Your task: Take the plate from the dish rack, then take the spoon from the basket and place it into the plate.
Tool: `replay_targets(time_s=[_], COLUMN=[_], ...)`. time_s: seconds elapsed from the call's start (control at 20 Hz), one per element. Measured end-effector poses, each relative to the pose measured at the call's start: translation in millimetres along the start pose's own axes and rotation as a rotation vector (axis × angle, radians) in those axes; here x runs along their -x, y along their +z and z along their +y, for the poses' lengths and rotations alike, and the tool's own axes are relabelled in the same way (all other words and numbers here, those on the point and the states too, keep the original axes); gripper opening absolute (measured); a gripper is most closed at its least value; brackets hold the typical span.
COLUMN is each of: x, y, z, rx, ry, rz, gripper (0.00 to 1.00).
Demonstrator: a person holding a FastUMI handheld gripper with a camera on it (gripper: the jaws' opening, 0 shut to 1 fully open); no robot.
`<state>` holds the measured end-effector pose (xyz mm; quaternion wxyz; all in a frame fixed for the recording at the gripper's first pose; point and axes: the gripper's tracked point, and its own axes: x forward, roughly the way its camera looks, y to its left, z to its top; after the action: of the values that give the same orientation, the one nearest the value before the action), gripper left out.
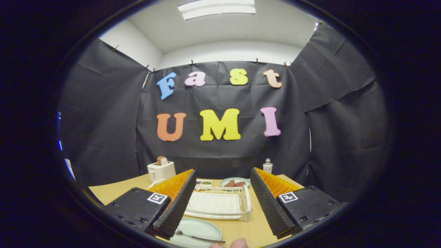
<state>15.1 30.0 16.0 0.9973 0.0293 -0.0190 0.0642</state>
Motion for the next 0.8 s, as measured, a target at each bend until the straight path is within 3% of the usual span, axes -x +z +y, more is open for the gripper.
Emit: replay_targets(time_s=[0.8], x=[10.8], y=[-12.5], z=[-2.9], rx=[0.014], ry=[-0.033], rz=[0.007], gripper=[1.00])
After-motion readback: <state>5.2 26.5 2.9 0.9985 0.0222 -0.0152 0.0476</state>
